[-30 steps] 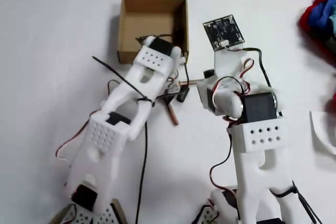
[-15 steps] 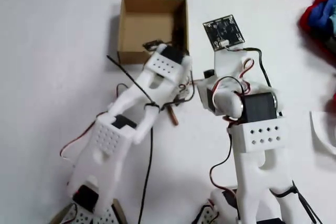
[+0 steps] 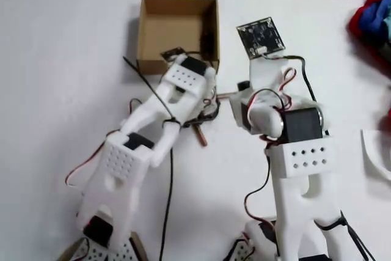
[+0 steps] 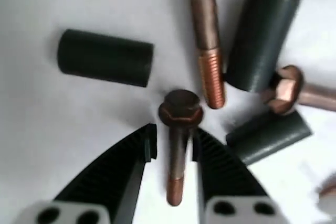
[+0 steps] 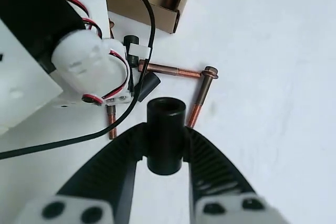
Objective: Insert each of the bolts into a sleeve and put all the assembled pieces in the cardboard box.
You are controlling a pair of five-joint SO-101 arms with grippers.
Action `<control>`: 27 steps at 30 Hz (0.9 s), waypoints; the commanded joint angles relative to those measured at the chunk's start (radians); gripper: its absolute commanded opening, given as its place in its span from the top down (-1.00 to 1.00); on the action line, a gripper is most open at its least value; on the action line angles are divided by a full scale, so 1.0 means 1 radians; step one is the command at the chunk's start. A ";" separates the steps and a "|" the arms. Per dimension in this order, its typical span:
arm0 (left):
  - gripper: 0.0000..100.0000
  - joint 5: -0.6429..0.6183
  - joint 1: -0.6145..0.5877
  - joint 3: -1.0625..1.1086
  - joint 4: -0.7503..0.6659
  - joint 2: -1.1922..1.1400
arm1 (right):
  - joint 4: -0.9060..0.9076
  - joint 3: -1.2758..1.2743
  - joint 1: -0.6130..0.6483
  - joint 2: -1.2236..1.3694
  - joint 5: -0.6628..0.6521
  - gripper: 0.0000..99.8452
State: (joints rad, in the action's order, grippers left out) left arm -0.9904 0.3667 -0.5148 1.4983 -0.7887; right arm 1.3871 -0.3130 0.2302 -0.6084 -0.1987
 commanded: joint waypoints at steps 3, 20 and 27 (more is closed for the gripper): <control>0.94 0.298 -0.121 0.004 0.146 0.025 | -0.015 0.025 -0.064 -0.044 -0.002 0.96; 0.94 1.339 -0.288 0.067 0.285 0.025 | -0.042 0.044 -0.074 -0.036 0.000 0.96; 0.94 1.122 -0.282 0.065 0.285 0.025 | -0.042 0.040 -0.074 -0.035 0.000 0.96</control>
State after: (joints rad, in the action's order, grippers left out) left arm 0.1987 0.0982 -0.4442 1.7668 -0.7933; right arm 1.3625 -0.3130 0.1611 -0.6084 -0.1987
